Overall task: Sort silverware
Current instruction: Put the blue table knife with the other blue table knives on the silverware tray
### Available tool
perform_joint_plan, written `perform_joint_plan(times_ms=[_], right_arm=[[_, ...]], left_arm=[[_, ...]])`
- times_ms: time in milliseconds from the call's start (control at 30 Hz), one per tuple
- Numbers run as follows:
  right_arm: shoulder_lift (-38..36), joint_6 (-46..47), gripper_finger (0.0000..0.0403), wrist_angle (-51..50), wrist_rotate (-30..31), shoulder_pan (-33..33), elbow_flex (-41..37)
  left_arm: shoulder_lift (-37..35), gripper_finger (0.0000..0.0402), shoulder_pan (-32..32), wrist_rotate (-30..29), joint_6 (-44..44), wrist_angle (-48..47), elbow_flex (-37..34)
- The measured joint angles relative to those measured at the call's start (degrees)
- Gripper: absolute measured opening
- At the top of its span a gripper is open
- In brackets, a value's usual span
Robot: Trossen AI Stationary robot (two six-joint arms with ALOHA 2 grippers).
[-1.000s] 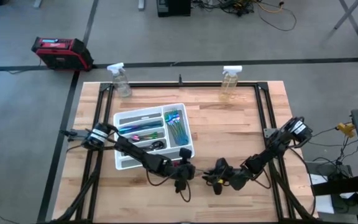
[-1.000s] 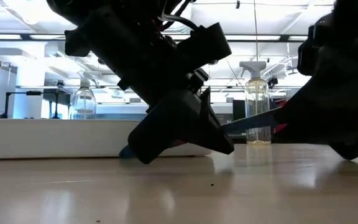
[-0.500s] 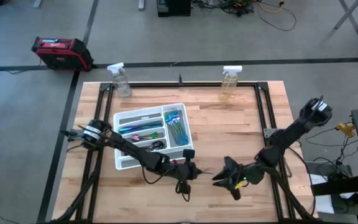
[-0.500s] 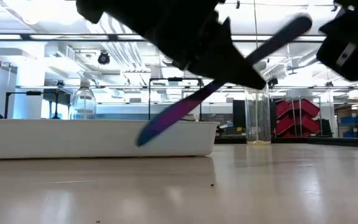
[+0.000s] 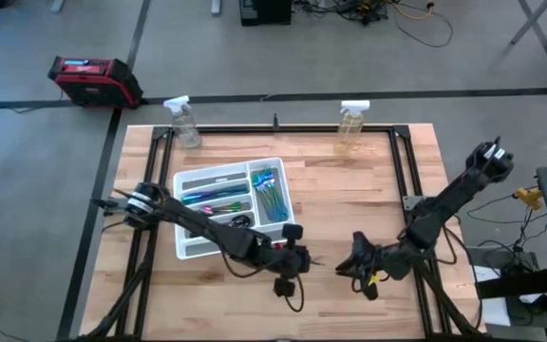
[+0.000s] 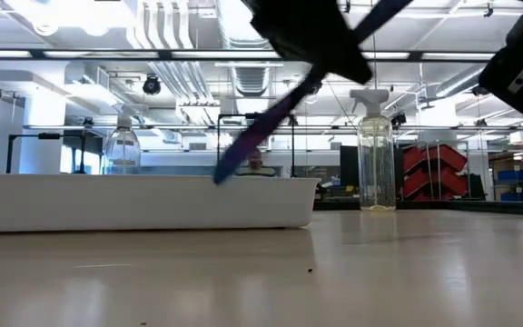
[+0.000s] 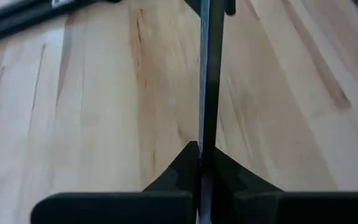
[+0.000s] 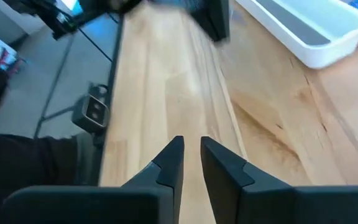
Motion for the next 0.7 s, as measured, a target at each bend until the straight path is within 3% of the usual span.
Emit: perform_joint_plan(times_ms=[200,500,700], right_arm=[[4.3,0.3,0.0027,0.3,0.0,0.0,0.0],[13.6,1.4,0.0025,0.5,0.2,0.0,0.0],[19.5,4.0,0.0024,1.2,0.2,-0.2,0.0]], left_arm=[[-6.0,0.0,0.2,-3.8,-4.1,-14.7,1.1],[-18.3,0.0,2.5,-18.2,-20.9,-42.6,-2.0],[-23.1,0.0,7.8,-22.2,-22.7,-45.8,-11.1]])
